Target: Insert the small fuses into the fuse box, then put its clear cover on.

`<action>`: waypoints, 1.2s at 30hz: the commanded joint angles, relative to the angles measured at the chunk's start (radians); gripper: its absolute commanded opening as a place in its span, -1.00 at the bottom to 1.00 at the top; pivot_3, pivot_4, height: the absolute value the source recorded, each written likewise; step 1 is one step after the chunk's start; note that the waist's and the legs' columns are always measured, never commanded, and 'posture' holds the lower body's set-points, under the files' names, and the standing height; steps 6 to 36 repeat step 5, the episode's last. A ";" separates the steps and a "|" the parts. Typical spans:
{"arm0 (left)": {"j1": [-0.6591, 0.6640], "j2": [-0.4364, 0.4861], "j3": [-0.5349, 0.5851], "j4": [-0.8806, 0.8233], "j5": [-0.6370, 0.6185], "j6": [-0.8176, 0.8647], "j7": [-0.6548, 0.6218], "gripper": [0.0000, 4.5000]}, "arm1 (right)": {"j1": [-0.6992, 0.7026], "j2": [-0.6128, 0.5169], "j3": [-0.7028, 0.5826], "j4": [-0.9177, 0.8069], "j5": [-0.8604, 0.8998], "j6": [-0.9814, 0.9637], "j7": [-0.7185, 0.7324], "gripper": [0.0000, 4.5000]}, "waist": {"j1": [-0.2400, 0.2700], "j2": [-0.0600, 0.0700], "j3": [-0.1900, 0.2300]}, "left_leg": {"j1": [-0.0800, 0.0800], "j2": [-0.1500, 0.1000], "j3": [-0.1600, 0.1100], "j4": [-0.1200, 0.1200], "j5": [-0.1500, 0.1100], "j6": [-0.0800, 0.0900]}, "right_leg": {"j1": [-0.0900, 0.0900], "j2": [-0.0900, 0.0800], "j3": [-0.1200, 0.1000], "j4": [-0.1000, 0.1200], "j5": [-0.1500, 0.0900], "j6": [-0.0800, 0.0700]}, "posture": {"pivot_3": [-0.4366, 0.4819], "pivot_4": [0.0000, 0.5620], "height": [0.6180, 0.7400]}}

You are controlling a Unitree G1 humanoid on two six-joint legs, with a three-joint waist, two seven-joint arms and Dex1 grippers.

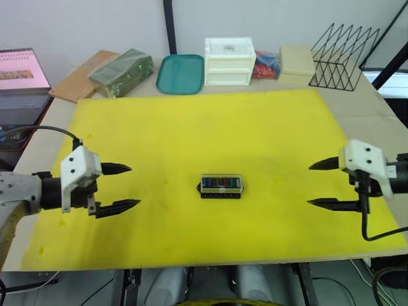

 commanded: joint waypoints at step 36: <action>0.005 0.018 -0.006 -0.034 -0.029 -0.006 -0.002 1.00 | -0.006 -0.021 -0.054 -0.038 0.014 0.011 -0.008 0.98 | 0.000 0.000 0.000 | 0.000 0.000 0.000 0.000 0.000 0.000 | 0.000 0.000 0.000 0.000 0.000 0.000 | -0.05 -0.47 1.00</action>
